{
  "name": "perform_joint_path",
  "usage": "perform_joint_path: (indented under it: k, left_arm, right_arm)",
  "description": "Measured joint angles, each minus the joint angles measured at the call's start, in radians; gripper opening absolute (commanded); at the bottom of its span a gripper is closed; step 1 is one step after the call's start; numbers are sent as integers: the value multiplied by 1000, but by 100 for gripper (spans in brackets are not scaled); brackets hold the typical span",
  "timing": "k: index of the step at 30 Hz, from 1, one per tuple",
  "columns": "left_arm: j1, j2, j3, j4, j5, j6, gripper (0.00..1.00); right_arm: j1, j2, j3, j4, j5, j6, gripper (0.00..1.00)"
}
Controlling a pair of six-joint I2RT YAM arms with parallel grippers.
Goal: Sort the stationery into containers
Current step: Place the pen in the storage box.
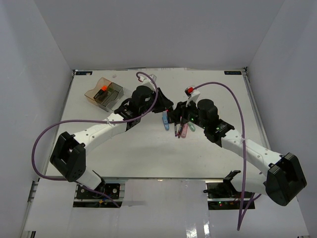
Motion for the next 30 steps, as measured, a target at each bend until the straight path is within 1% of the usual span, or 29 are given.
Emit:
perform_joint_path:
  k: [1, 2, 4, 5, 8, 10, 11, 12, 15, 18, 21, 26, 30]
  left_arm:
    - [0, 0, 0, -3, -2, 13, 17]
    - [1, 0, 1, -9, -6, 25, 16]
    - [9, 0, 3, -34, -22, 61, 16]
    - [15, 1, 6, -55, -35, 82, 16]
    - [46, 6, 40, -132, -87, 174, 16]
    - [83, 10, 71, -181, -128, 256, 16]
    - [108, 11, 90, -206, -153, 301, 17]
    - [145, 14, 115, -238, -178, 364, 19]
    - [251, 39, 189, -294, -258, 545, 20]
    - [347, 101, 260, -308, -364, 751, 20]
    - [423, 176, 296, -311, -429, 921, 20]
    - [525, 330, 336, -286, -467, 1121, 20]
    - [583, 455, 383, -248, -493, 1236, 20]
  right_arm:
    - [0, 2, 0, 2, -3, 0, 59]
    - [0, 2, 0, 5, -7, 2, 71]
    - [0, 2, 0, 10, -12, 0, 83]
    - [0, 2, 0, 8, -11, -2, 91]
    - [0, -1, 0, -8, -4, -25, 98]
    - [0, -11, -2, -34, 6, -40, 99]
    - [0, -19, -6, -42, 10, -50, 96]
    - [0, -34, -14, -51, 16, -62, 95]
    - [0, -76, -42, -83, 24, -91, 94]
    - [0, -114, -71, -103, 26, -117, 94]
    - [0, -141, -98, -111, 27, -141, 94]
    - [0, -157, -137, -130, 13, -174, 94]
    - [0, -161, -159, -139, -13, -188, 94]
